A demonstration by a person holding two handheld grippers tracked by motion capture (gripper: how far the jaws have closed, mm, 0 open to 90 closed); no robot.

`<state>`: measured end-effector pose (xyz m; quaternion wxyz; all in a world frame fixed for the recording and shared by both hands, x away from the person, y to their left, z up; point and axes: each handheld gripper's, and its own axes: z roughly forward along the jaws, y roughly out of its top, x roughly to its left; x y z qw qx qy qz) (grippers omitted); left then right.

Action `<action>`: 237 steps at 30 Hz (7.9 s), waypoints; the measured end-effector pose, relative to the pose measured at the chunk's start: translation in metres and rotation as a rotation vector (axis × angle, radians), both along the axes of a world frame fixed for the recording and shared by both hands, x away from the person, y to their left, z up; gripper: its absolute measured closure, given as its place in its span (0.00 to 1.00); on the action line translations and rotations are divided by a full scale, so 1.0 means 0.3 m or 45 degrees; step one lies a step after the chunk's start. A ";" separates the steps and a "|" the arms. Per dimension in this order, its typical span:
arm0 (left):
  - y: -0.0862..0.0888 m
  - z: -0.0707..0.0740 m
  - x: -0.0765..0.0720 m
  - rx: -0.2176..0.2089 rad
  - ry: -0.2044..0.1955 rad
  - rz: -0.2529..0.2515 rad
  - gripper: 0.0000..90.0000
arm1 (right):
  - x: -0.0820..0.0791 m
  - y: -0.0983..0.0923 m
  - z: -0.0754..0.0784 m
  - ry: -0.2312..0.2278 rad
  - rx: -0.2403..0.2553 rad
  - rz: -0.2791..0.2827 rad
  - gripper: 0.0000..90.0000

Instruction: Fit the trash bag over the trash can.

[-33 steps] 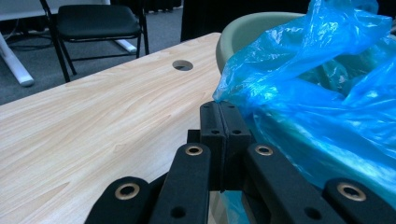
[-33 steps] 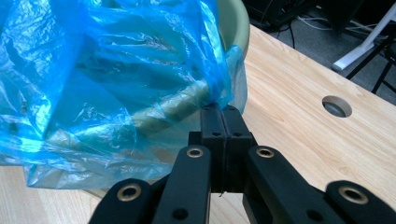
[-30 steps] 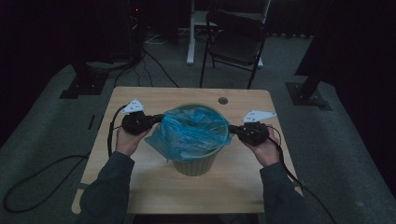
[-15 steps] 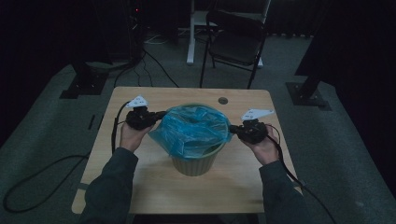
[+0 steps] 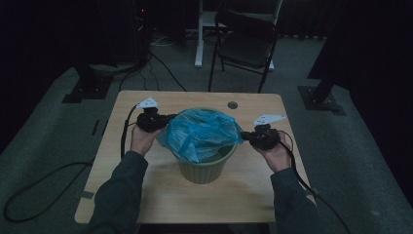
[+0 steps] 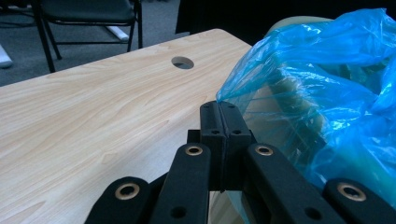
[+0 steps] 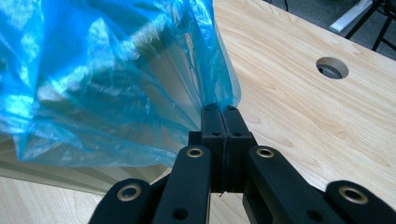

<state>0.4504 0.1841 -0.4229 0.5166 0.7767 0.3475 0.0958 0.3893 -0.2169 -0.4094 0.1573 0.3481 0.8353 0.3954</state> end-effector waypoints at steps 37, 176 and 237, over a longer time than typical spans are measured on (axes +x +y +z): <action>0.057 0.022 -0.048 -0.052 -0.027 0.020 0.87 | -0.190 -0.013 0.168 -0.214 0.145 0.136 0.84; 0.048 0.036 -0.019 -0.147 -0.062 0.059 0.80 | -0.038 0.008 0.180 -0.213 0.182 0.068 0.74; 0.017 -0.039 -0.012 -0.149 0.061 0.018 0.81 | 0.155 0.071 0.049 0.085 0.033 -0.092 1.00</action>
